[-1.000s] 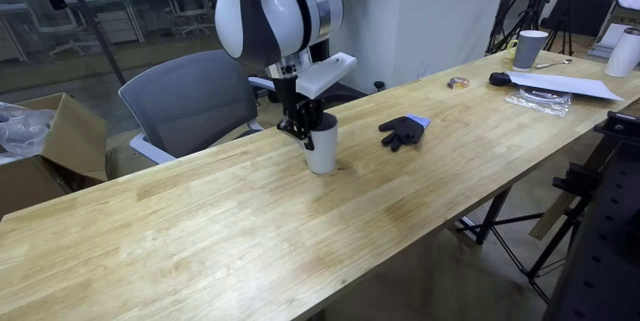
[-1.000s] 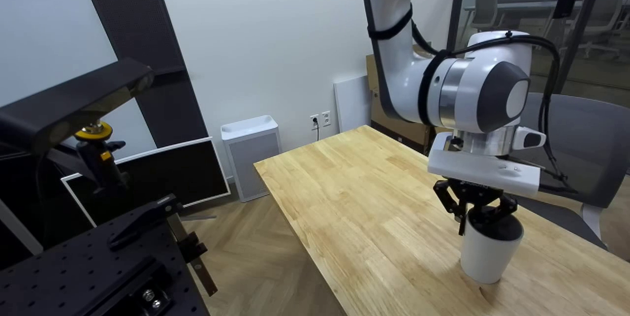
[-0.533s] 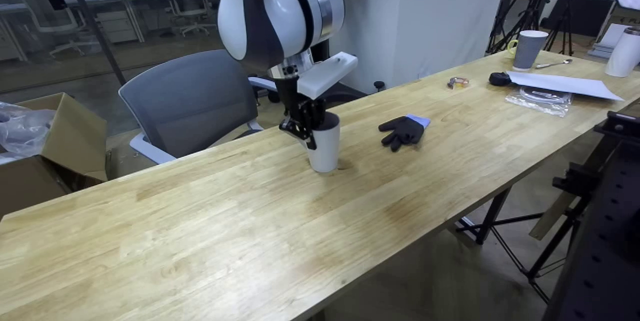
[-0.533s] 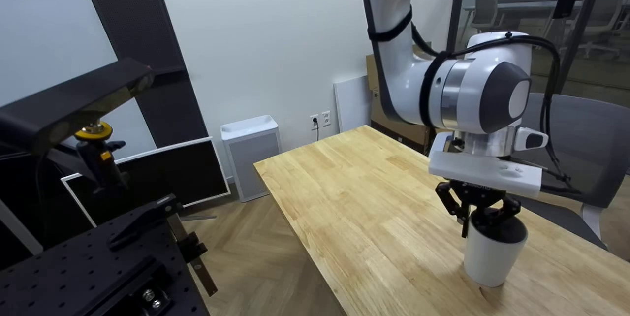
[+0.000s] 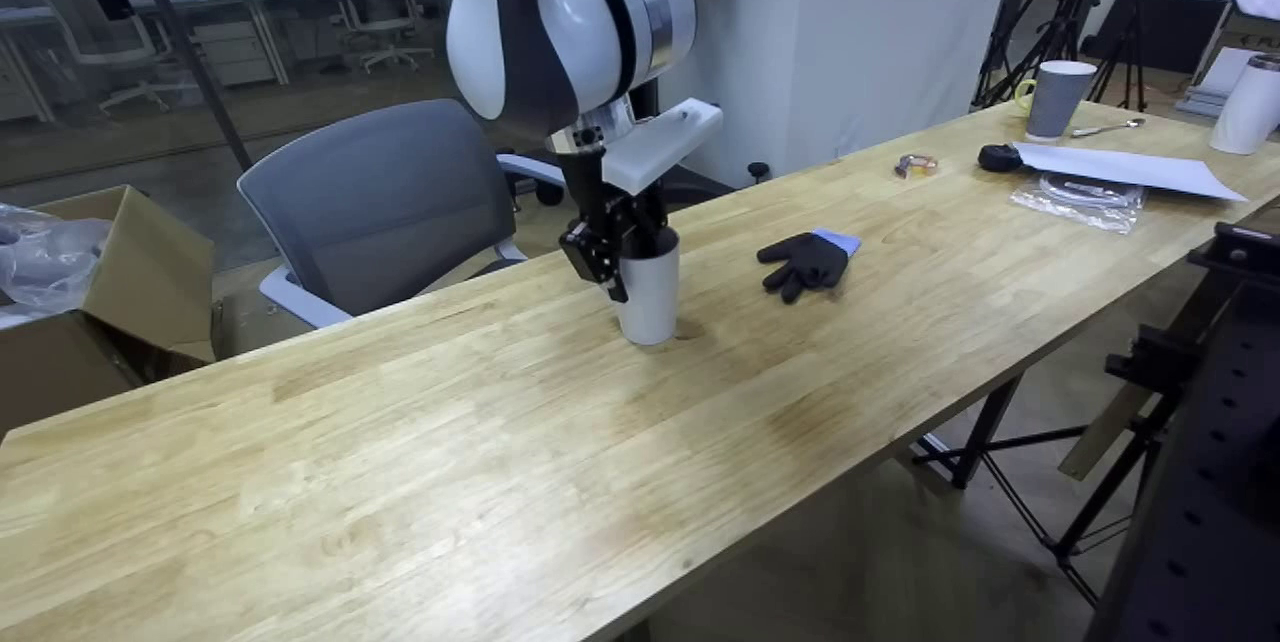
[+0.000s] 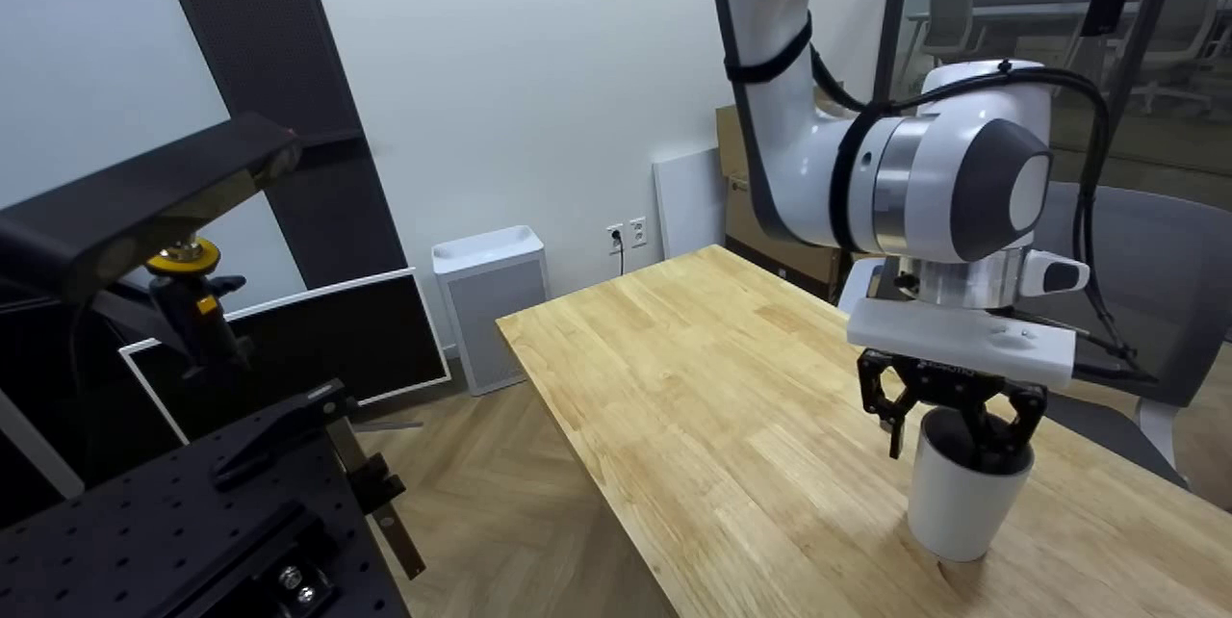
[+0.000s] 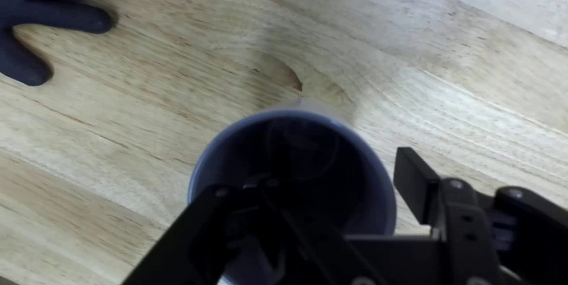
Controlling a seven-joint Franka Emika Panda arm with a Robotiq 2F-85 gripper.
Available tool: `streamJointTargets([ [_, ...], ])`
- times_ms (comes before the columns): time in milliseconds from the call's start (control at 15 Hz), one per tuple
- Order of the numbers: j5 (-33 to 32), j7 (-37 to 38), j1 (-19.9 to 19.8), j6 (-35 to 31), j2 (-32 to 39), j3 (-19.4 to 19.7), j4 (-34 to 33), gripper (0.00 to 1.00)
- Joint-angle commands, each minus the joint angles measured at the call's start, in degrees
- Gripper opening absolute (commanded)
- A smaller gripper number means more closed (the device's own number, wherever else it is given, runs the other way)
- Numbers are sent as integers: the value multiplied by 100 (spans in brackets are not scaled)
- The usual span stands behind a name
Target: Pick the cup and move it slightly to the left
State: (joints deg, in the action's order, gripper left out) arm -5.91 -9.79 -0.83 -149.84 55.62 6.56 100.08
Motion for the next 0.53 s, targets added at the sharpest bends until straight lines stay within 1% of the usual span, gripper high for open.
streamJointTargets([
  [0,-210,502,258,59,-100,167,37,95],
  [67,-233,549,313,86,-163,168,72,99],
  [133,-262,597,355,86,-192,176,85,100],
  [467,-274,862,548,299,-240,270,-42,100],
])
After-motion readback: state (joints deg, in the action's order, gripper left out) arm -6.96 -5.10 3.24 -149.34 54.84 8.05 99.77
